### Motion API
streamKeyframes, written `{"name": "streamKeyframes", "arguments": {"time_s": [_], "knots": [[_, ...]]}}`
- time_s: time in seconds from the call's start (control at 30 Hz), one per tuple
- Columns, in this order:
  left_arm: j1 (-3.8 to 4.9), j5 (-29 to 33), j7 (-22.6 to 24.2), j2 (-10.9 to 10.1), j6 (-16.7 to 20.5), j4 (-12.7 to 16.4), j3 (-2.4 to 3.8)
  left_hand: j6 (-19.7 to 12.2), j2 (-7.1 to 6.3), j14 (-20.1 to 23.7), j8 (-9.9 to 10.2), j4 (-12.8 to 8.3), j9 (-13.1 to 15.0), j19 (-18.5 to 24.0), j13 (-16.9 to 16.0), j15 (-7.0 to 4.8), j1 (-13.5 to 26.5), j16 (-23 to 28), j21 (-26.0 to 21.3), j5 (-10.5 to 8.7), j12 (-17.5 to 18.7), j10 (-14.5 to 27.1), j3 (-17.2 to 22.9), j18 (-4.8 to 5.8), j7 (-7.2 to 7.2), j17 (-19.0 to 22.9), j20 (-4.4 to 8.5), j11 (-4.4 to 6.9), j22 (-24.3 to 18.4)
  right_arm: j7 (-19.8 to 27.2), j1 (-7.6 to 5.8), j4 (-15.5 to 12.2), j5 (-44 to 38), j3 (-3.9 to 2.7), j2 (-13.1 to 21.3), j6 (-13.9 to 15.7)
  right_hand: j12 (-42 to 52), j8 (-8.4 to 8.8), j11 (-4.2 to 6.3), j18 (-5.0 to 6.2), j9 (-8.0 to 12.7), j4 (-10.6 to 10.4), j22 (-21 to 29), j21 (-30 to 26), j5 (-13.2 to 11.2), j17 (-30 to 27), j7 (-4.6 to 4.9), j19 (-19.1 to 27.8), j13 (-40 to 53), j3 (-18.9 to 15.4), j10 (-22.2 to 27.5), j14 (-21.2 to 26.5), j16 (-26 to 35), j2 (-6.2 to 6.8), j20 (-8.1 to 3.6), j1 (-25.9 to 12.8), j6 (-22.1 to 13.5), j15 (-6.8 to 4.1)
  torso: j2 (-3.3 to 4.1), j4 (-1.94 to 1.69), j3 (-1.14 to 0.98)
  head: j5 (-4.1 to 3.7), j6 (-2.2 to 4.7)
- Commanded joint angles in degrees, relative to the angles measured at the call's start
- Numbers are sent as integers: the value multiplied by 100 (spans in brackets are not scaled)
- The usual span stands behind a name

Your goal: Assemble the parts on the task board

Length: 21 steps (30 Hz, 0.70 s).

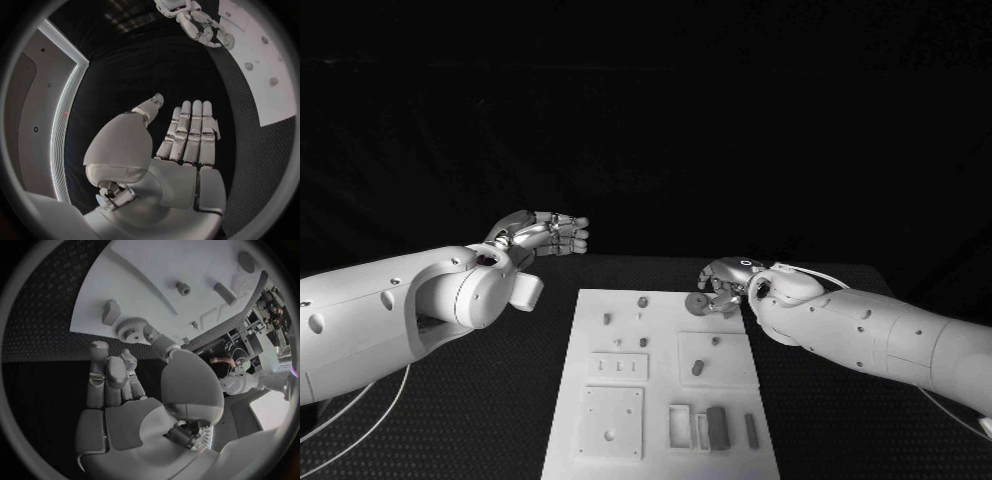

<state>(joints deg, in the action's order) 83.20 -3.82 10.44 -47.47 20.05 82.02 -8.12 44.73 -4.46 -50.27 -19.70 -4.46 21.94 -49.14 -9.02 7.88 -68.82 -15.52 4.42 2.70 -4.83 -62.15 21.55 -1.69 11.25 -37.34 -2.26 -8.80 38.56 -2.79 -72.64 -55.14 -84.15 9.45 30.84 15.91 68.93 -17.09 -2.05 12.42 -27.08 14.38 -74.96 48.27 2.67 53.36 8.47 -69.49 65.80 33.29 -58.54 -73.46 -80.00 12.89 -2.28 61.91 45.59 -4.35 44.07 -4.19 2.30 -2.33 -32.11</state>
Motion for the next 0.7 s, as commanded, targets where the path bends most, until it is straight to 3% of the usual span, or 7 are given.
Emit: {"name": "streamKeyframes", "arguments": {"time_s": [0.03, 0.27, 0.4, 0.53, 0.7], "knots": [[6, -3, 86, 4, -93, 10, 4, 9, 13, -16, 18, -34, -9, -17, -9, 35, 56, 38, -20, 32, 35, -46, 10, 40, 13, -10, -22, -10, 0, 101, 20, 27, 62, -3, -26, -167, 31, -11, -2, 258, -12, -28, -129, 46, 5, 7, 6, -8, 10, 3, 47, 28, -38, -26, -37, -49, 16, 17, -5, 8, 14, 23, -26], [6, -3, 82, 8, -89, 2, 4, 9, 14, -16, 19, -41, -9, -17, -10, 35, 66, 41, -21, 32, 39, -47, 15, 40, 14, -12, -21, -11, 0, 123, 29, 44, 104, -3, -53, -136, 68, -39, 8, 258, -29, -29, -127, 77, 5, 12, -5, -6, 11, 16, 47, 25, -59, -116, -48, -53, 64, 8, 0, 8, 5, 40, -40], [6, -3, 83, 7, -89, 4, 4, 9, 15, -16, 20, -46, -10, -17, -11, 35, 71, 43, -22, 32, 41, -47, 19, 40, 14, -14, -21, -11, 1, 149, 29, 97, 145, -3, -82, -197, 89, -55, 17, 258, -40, -27, -126, 99, 4, 12, -14, 0, 4, 47, 42, 21, -69, -299, -55, -37, 93, 0, 0, 1, 12, 25, -39], [6, -3, 82, 10, -93, 1, 4, 8, 15, -16, 20, -50, -10, -17, -12, 35, 77, 45, -22, 32, 43, -47, 21, 41, 15, -15, -21, -11, 1, 183, 42, 179, 153, -3, -119, -314, 105, -66, 24, 258, -49, 10, -127, 121, 4, 13, -21, 16, -6, 46, 41, 21, -81, -491, -58, -40, 115, -6, 2, 0, 5, 21, -47], [6, -3, 75, 5, -98, 5, 4, 8, 15, -16, 21, -55, -10, -17, -13, 36, 85, 47, -23, 32, 46, -48, 25, 41, 17, -17, -22, -12, 1, 219, 66, 258, 218, -3, -159, -389, 116, -48, 22, 258, -44, 26, -126, 148, 4, 14, -19, 42, -22, 41, 50, 28, -94, -819, -52, -95, 92, -5, 6, 4, 4, 23, -57]]}}
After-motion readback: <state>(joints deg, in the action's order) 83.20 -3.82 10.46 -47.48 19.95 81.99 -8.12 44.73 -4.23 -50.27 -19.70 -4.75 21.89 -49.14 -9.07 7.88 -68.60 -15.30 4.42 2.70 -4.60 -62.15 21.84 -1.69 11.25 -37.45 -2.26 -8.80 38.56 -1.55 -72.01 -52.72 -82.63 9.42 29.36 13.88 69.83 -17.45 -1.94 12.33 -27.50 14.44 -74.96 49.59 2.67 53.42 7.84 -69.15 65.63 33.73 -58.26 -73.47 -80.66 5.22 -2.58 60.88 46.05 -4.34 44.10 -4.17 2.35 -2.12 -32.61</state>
